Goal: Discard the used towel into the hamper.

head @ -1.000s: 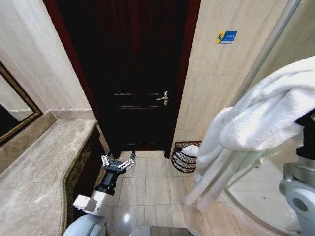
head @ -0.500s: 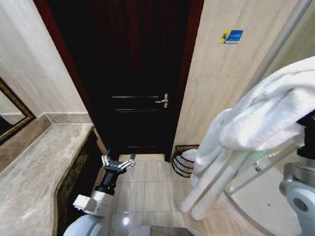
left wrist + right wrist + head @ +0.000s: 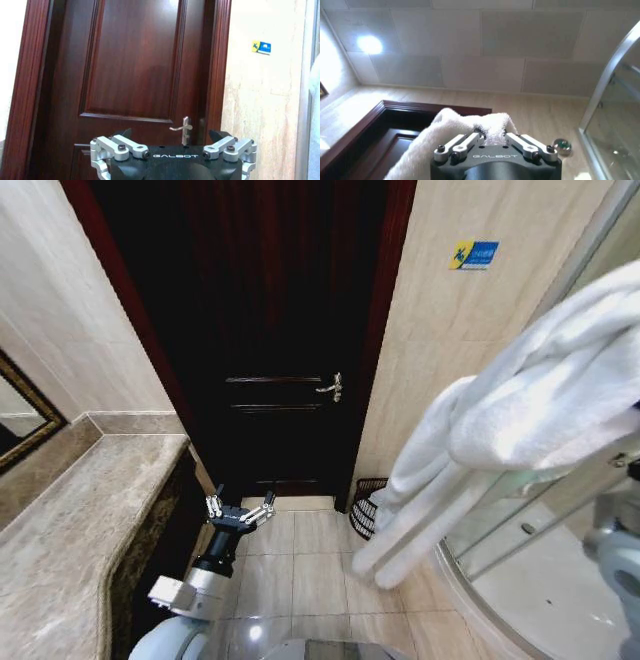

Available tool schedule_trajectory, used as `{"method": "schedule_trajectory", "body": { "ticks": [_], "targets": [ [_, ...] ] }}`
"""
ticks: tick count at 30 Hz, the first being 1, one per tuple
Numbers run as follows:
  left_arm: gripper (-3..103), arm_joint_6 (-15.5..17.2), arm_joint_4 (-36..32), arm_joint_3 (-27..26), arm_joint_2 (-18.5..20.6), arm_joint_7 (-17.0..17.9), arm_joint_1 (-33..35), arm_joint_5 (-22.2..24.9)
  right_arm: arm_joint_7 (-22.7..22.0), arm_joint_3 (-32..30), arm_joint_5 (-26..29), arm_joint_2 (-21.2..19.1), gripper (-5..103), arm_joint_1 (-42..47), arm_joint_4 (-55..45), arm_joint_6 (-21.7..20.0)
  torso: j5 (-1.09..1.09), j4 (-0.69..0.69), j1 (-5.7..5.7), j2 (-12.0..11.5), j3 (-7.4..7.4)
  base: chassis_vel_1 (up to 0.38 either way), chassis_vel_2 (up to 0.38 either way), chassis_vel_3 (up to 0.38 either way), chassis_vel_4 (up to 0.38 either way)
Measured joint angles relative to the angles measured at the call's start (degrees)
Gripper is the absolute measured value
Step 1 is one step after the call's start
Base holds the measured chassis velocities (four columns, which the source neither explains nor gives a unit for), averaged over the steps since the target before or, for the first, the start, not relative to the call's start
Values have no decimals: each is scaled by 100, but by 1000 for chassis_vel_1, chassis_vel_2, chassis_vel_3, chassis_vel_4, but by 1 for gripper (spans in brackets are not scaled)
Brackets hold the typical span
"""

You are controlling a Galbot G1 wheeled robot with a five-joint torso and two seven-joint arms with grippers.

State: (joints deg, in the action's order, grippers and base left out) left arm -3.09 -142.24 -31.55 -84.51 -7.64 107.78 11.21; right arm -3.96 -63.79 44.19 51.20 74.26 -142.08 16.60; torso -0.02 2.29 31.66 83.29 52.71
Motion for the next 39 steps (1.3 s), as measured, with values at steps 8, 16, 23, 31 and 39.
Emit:
{"method": "schedule_trajectory", "body": {
  "ticks": [8,16,23,31,39],
  "targets": [
    [100,0,0,0,0,0,0,0,-220,38,-174,120,10,2,29,-87,4,-2,2,0,1,0,0,0,0],
    [100,0,0,0,0,0,0,0,-216,-48,-169,218,10,83,-11,-114,1,-2,0,1,0,-15,14,11,-8],
    [100,0,0,0,0,0,0,0,-173,-102,-166,280,10,161,-45,-115,2,0,0,1,0,-130,126,114,-114],
    [100,0,0,0,0,0,0,0,-168,-258,-89,285,10,264,-112,-102,1,0,6,-1,2,-184,192,194,-175],
    [100,0,0,0,0,0,0,0,-191,-461,81,122,10,239,-115,-91,4,0,7,-2,2,-117,108,108,-96]
  ]
}}
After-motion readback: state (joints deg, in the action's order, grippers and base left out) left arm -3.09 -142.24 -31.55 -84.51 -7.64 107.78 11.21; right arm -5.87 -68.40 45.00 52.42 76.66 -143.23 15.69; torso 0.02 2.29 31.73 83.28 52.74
